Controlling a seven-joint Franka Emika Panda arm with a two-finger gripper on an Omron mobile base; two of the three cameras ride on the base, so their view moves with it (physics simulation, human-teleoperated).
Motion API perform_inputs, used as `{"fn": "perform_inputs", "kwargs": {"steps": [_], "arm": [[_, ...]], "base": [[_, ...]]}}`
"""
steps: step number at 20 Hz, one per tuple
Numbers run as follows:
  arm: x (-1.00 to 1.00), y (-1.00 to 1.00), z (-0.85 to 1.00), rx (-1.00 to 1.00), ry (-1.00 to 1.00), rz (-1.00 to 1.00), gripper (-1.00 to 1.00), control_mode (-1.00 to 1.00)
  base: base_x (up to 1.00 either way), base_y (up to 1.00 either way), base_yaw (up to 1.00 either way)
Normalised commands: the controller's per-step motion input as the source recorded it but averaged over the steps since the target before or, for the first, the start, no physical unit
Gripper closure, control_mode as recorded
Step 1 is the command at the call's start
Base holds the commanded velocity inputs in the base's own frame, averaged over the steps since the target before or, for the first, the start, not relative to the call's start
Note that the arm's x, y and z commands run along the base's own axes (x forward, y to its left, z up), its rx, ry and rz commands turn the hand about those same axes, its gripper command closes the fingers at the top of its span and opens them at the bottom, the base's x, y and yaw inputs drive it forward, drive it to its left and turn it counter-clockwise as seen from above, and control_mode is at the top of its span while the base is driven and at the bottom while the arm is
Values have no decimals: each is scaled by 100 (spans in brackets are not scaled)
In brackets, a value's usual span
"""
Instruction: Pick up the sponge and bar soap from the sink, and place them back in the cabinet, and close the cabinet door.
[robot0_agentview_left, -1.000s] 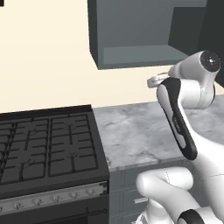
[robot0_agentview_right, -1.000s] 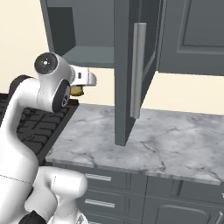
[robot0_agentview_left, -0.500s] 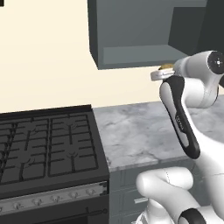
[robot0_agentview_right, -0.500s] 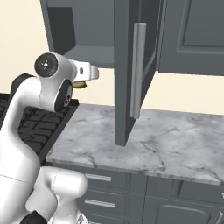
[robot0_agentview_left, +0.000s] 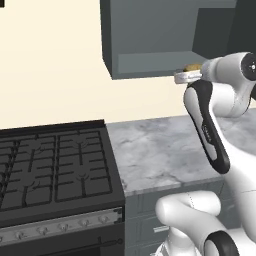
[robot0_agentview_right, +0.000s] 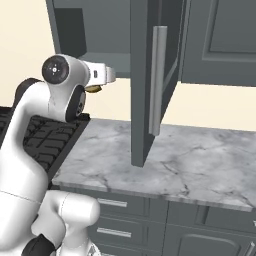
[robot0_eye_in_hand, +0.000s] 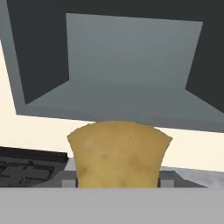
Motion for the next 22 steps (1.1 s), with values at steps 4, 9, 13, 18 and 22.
{"fn": "perform_inputs", "kwargs": {"steps": [4,9,13,18,22], "arm": [[16,0,27,0,0,0,100,-100],[33,0,10,0,0,0,100,-100],[39,0,1,0,0,0,100,-100],[49,-1,0,0,0,0,100,-100],[52,-3,0,0,0,0,100,-100]], "base": [[0,0,0],[0,0,0],[0,0,0],[0,0,0],[0,0,0]]}}
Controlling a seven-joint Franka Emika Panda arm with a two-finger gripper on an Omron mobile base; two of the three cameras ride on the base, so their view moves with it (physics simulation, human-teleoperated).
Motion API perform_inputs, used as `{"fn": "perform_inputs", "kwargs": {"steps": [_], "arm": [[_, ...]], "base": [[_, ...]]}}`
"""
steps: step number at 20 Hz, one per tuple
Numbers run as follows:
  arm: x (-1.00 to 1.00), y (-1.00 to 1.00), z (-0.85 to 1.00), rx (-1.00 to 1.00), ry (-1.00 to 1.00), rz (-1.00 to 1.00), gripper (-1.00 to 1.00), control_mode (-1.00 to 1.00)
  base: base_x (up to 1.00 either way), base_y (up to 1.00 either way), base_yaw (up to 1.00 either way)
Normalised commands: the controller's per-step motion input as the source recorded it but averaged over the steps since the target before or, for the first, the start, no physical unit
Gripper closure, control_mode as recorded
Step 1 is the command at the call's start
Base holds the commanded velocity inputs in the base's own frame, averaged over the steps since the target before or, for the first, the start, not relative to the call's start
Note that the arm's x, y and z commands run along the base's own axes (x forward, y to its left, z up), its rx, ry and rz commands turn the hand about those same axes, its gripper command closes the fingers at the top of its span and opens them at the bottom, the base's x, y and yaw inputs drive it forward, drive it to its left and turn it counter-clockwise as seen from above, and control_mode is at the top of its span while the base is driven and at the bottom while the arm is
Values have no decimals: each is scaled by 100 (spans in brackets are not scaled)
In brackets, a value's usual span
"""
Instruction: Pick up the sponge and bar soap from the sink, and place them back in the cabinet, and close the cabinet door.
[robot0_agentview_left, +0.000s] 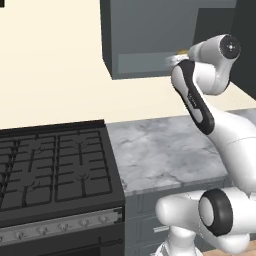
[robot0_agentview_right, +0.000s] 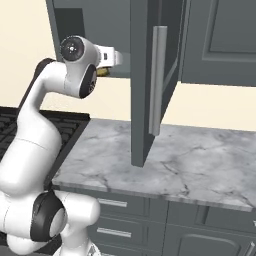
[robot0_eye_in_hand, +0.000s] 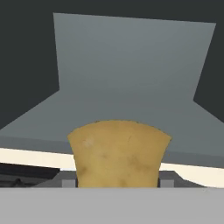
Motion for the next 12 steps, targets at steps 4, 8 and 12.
{"fn": "perform_inputs", "kwargs": {"steps": [4,8,12], "arm": [[48,-9,0,0,0,0,100,-100],[53,-8,0,0,0,0,100,-100],[52,-6,0,0,0,0,100,-100]], "base": [[0,0,0],[0,0,0],[0,0,0]]}}
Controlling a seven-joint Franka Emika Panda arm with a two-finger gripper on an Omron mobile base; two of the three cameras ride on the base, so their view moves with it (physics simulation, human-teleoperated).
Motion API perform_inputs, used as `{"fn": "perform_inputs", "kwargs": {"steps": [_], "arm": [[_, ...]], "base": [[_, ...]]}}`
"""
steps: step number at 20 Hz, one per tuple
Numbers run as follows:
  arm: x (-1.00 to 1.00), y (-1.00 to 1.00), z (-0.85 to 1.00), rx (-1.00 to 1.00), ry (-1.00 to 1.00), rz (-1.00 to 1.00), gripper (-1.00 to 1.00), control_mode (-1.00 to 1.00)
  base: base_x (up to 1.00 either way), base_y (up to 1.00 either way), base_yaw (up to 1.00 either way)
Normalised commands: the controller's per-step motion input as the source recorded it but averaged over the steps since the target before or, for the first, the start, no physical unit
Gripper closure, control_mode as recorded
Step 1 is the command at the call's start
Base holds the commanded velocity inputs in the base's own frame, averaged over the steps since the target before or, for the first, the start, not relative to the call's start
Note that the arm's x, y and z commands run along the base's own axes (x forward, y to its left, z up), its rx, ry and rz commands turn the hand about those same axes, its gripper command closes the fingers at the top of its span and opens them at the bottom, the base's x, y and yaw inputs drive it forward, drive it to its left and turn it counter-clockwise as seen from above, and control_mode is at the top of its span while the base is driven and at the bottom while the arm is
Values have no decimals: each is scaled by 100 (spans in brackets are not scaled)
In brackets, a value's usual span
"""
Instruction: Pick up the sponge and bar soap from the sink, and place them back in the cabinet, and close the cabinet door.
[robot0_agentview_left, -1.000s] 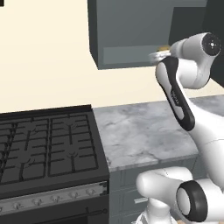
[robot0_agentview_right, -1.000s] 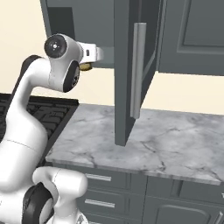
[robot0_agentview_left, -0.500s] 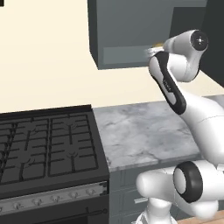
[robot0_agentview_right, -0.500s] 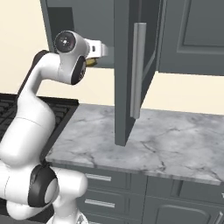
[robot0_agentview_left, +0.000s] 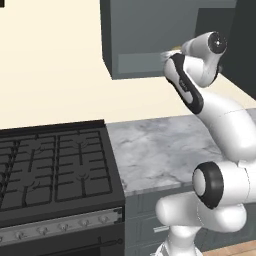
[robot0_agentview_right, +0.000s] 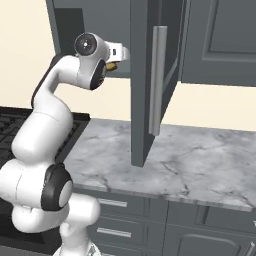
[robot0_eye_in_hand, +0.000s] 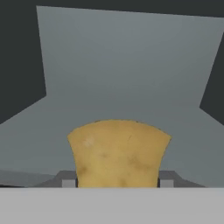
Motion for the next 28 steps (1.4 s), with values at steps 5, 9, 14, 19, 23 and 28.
{"fn": "perform_inputs", "kwargs": {"steps": [5,9,14,19,23,28], "arm": [[45,-8,-2,0,0,0,100,-100],[40,-7,-9,0,0,1,100,-100],[40,-3,-16,0,0,1,100,-100],[37,0,-20,0,0,1,100,-100],[37,0,-15,0,0,2,100,-100],[37,0,-14,0,0,2,100,-100]], "base": [[0,0,0],[0,0,0],[0,0,0],[0,0,0],[0,0,0],[0,0,0]]}}
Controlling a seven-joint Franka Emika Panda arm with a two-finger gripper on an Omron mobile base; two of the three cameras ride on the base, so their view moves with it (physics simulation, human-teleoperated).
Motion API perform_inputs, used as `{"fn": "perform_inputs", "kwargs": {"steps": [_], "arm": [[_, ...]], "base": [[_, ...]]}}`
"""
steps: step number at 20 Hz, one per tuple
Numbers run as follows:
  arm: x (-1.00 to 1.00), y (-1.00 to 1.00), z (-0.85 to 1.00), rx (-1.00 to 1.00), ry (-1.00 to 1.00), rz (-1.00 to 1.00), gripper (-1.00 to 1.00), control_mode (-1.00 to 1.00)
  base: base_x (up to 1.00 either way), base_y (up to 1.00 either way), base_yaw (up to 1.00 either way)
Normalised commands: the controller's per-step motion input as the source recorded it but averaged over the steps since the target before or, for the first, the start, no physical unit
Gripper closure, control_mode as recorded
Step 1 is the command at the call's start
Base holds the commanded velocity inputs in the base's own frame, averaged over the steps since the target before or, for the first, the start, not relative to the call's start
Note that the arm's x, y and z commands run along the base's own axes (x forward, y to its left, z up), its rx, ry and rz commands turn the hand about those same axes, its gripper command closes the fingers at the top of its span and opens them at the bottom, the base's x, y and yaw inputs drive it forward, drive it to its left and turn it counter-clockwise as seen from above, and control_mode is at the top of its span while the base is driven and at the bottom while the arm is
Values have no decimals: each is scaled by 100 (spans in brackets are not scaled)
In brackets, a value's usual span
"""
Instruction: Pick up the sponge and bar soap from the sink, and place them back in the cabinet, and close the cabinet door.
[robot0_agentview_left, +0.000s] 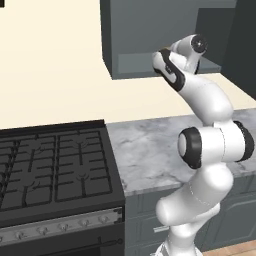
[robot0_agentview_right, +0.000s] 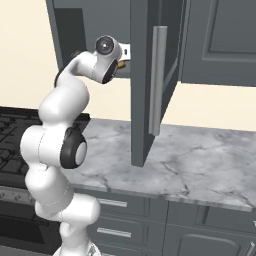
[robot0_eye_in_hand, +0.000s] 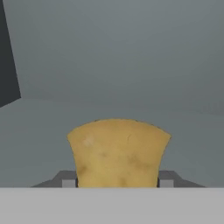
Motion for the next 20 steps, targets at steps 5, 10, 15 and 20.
{"fn": "perform_inputs", "kwargs": {"steps": [5,10,15,20], "arm": [[35,0,-12,0,0,2,100,-100],[24,0,-10,0,0,2,100,-100],[0,0,-2,0,0,4,100,-100],[0,0,0,0,0,2,-100,-100]], "base": [[0,0,0],[0,0,0],[0,0,0],[0,0,0]]}}
